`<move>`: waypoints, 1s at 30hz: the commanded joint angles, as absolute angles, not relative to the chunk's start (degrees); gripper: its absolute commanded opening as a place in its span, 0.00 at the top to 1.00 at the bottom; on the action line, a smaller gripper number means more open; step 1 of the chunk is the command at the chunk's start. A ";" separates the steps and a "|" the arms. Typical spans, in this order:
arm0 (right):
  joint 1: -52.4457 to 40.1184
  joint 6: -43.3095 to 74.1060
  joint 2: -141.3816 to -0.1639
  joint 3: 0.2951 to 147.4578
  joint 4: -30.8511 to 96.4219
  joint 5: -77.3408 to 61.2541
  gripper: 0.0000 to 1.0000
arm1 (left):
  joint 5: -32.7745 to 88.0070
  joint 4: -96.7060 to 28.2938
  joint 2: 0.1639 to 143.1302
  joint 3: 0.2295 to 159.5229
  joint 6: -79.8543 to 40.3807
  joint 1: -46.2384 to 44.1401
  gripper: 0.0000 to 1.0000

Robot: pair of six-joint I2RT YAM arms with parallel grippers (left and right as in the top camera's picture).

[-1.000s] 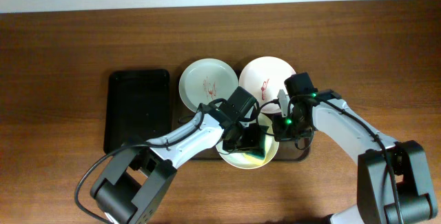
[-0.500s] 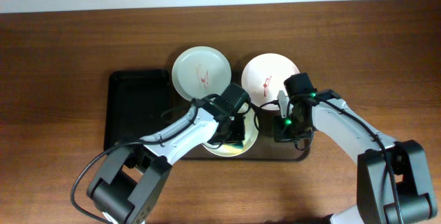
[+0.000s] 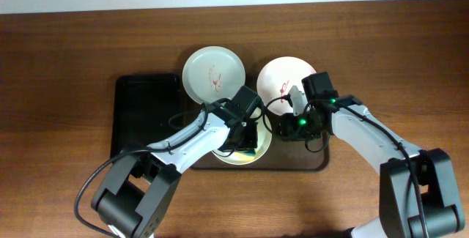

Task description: Clean dirty plates on tray and stack at the side

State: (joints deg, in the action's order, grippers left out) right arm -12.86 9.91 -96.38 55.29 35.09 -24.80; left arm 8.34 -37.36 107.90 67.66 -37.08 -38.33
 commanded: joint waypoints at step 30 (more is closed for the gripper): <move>-15.35 32.03 -105.27 55.51 29.43 -23.35 0.96 | 2.09 -38.37 109.60 66.22 -36.23 -37.47 1.00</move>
